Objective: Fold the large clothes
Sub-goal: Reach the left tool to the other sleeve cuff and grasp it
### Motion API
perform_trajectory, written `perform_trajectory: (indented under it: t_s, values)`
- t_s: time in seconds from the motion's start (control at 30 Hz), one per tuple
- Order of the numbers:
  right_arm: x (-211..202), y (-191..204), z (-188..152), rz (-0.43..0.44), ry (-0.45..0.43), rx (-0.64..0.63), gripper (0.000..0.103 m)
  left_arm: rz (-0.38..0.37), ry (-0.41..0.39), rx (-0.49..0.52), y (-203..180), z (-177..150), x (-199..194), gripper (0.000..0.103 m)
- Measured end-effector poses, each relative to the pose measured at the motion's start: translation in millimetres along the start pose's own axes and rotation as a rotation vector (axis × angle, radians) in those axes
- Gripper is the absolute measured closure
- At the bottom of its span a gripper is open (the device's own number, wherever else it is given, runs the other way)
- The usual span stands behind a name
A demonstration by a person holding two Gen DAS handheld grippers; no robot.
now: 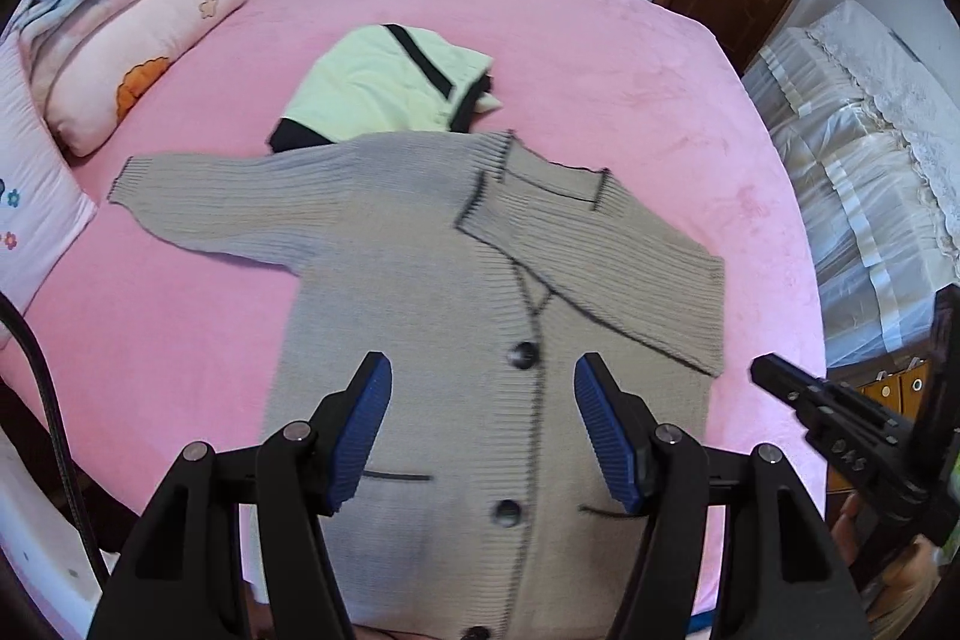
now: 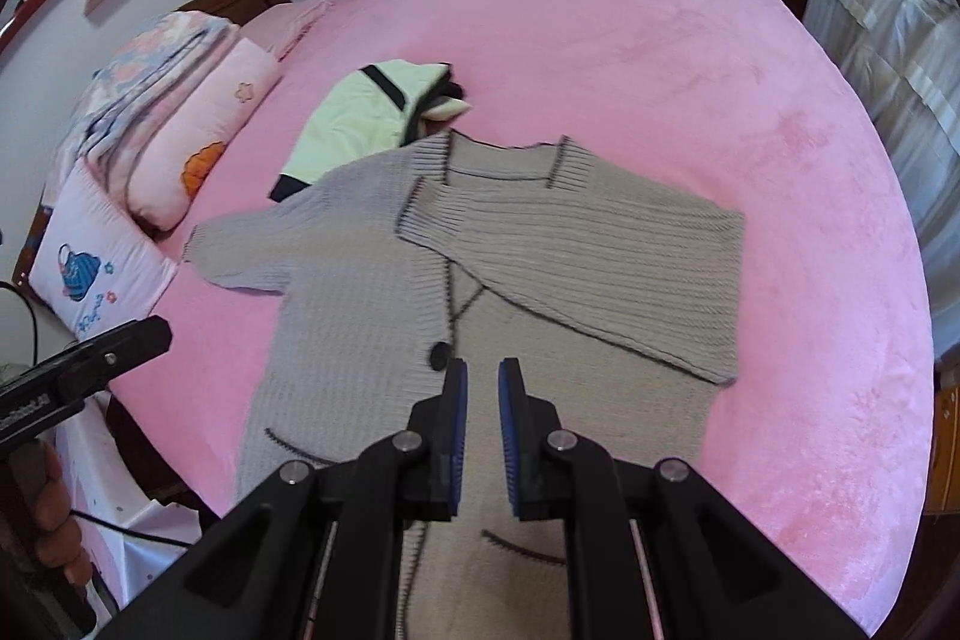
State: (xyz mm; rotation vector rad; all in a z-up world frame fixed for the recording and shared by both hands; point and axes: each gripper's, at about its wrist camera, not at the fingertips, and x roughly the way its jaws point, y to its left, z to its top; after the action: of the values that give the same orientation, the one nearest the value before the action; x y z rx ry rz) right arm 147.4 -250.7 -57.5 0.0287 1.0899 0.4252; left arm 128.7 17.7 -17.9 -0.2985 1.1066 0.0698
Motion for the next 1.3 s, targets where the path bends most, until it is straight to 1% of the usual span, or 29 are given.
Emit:
perform_trajectory:
  t_s: [0.07,0.17,0.2,0.27,0.3,0.33,0.4,0.47,0.57,0.6,0.73,0.8,0.87,1.03,1.17,1.27,1.3]
  values:
    - [3.4,22.3,2.2,-0.004,0.001,-0.02,0.092,-0.006,0.015,-0.011,25.7,4.5,1.3,0.041]
    - [18.4,59.8,4.2,-0.011,0.022,-0.032,0.091,-0.03,0.052,-0.033,78.6,15.5,10.3,0.041]
    - [26.1,74.5,4.9,-0.025,0.03,-0.029,0.09,-0.031,0.073,-0.041,103.0,22.3,16.3,0.041]
    - [44.1,104.0,7.2,-0.049,0.05,-0.012,0.077,-0.035,0.093,-0.048,135.4,32.0,24.3,0.041]
    - [51.9,114.3,8.3,-0.052,0.058,-0.003,0.074,-0.039,0.102,-0.055,159.2,38.2,29.4,0.041]
    - [62.8,128.5,10.3,-0.05,0.067,0.011,0.073,-0.042,0.106,-0.058,175.0,42.1,32.6,0.041]
    - [84.5,154.0,15.1,-0.039,0.086,0.025,0.073,-0.035,0.111,-0.071,212.8,51.1,42.5,0.041]
    - [108.8,179.8,21.1,-0.04,0.097,0.028,0.073,-0.03,0.125,-0.093,238.4,57.9,54.7,0.041]
    - [141.8,208.7,32.1,-0.039,0.114,0.041,0.073,-0.043,0.143,-0.163,291.7,67.3,77.4,0.041]
    - [153.1,219.6,37.3,-0.034,0.115,0.046,0.073,-0.046,0.146,-0.182,303.0,69.0,83.3,0.041]
    - [188.0,257.5,58.2,-0.026,0.098,0.034,0.073,-0.072,0.149,-0.29,362.7,79.0,121.7,0.041]
    - [204.3,270.9,67.8,-0.03,0.098,0.024,0.073,-0.084,0.147,-0.352,392.2,86.2,145.9,0.041]
    - [222.4,280.7,75.3,-0.03,0.103,0.017,0.073,-0.098,0.153,-0.402,412.7,91.1,167.9,0.041]
    - [257.3,287.1,83.1,-0.042,0.117,0.009,0.073,-0.143,0.171,-0.544,462.1,100.3,229.5,0.041]
    - [279.3,282.5,82.0,-0.051,0.143,0.036,0.073,-0.167,0.162,-0.631,485.8,106.9,261.4,0.041]
    - [290.5,277.2,77.4,-0.057,0.172,0.054,0.073,-0.197,0.142,-0.707,497.5,110.9,280.1,0.041]
    - [293.2,275.5,75.5,-0.061,0.18,0.055,0.073,-0.202,0.139,-0.717,498.5,111.4,283.2,0.041]
